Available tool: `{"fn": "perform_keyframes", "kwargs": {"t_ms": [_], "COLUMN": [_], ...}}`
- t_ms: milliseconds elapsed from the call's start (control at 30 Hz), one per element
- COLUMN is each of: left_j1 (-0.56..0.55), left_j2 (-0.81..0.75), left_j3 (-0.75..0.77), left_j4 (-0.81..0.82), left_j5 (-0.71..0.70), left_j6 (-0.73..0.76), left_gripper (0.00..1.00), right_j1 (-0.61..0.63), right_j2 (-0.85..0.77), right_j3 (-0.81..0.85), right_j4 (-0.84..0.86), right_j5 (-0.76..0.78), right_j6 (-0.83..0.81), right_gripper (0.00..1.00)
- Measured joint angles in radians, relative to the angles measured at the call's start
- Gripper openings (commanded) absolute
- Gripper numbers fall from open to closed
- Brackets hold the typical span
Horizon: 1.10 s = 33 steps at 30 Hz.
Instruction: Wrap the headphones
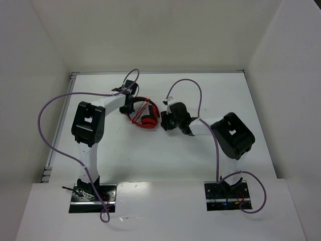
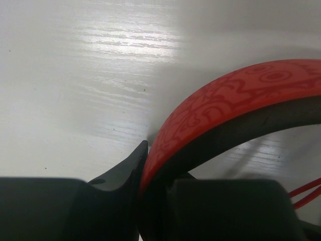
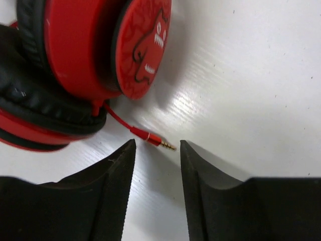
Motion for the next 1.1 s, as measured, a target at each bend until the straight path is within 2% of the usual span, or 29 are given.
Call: {"fn": "perform_keyframes", "kwargs": {"t_ms": [67, 167, 267, 300, 367, 400, 533, 733, 867, 1100], "left_j1": [0.001, 0.003, 0.011, 0.013, 0.017, 0.018, 0.022, 0.023, 0.023, 0.023], "left_j2": [-0.001, -0.002, -0.003, -0.003, -0.006, -0.009, -0.037, -0.132, -0.205, -0.297], "left_j3": [-0.004, -0.006, -0.007, -0.007, -0.007, -0.007, -0.007, -0.010, -0.021, -0.048], "left_j4": [0.010, 0.022, 0.031, 0.033, 0.035, 0.035, 0.035, 0.042, 0.061, 0.053], "left_j5": [-0.006, -0.033, -0.037, -0.037, -0.037, -0.037, -0.035, 0.020, 0.074, 0.127], "left_j6": [0.006, 0.019, 0.031, 0.033, 0.035, 0.036, 0.040, 0.055, 0.058, 0.090], "left_gripper": [0.30, 0.36, 0.42, 0.49, 0.54, 0.56, 0.79, 1.00, 1.00, 1.00], "right_j1": [0.000, 0.000, 0.000, 0.000, 0.000, 0.000, 0.000, 0.000, -0.005, -0.040], "right_j2": [-0.003, -0.028, -0.075, -0.095, -0.146, -0.174, -0.327, -0.557, -0.642, -0.652], "right_j3": [0.002, -0.001, -0.001, -0.001, -0.001, -0.001, -0.021, -0.131, -0.192, -0.183], "right_j4": [-0.016, -0.053, -0.124, -0.151, -0.209, -0.232, -0.306, -0.344, -0.383, -0.496], "right_j5": [-0.002, -0.011, -0.022, -0.026, -0.024, -0.018, 0.050, 0.191, 0.261, 0.297], "right_j6": [-0.002, 0.006, 0.012, 0.012, 0.016, 0.021, 0.065, 0.132, 0.148, 0.182], "right_gripper": [0.60, 0.74, 0.82, 0.85, 1.00, 1.00, 1.00, 1.00, 1.00, 1.00]}}
